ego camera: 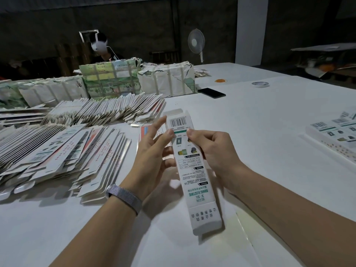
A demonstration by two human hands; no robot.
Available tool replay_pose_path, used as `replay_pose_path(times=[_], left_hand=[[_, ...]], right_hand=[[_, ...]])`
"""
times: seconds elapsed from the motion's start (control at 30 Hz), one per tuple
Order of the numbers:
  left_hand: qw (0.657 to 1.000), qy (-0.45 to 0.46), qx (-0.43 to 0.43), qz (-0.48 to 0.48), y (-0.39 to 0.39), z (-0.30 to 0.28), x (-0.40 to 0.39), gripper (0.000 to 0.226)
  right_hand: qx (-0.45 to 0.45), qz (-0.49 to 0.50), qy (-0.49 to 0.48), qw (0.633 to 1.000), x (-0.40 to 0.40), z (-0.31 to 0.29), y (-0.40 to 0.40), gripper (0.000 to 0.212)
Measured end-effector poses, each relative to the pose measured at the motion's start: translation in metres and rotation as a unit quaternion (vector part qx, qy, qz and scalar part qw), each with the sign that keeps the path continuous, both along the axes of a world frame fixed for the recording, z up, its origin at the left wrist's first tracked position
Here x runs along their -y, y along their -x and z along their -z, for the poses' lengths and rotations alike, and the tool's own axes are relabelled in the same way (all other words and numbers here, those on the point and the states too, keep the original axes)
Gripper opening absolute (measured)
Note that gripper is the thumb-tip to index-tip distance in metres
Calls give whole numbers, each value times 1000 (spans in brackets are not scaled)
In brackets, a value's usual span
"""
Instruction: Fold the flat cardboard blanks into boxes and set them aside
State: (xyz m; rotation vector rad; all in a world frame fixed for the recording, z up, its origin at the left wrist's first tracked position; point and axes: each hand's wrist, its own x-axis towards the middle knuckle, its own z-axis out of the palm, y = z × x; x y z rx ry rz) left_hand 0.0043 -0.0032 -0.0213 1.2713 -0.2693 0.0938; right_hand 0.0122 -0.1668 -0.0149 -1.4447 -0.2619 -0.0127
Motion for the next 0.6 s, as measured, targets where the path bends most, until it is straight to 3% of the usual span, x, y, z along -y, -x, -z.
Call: replay_pose_path(times=[0.23,0.37,0.6], left_hand=[[1000,-6,-18,5,0,0,1,26],[1000,-7,-18,10,1,-1,1,26],[999,-27,-20,16,2,1,4,26]], right_hand=[[-9,-7,6,1000,1,-2,0,21],[-27,-9,-9,1000,-1,-2,-1,38],[-25,-29,-24,999,-4,-5,1,24]])
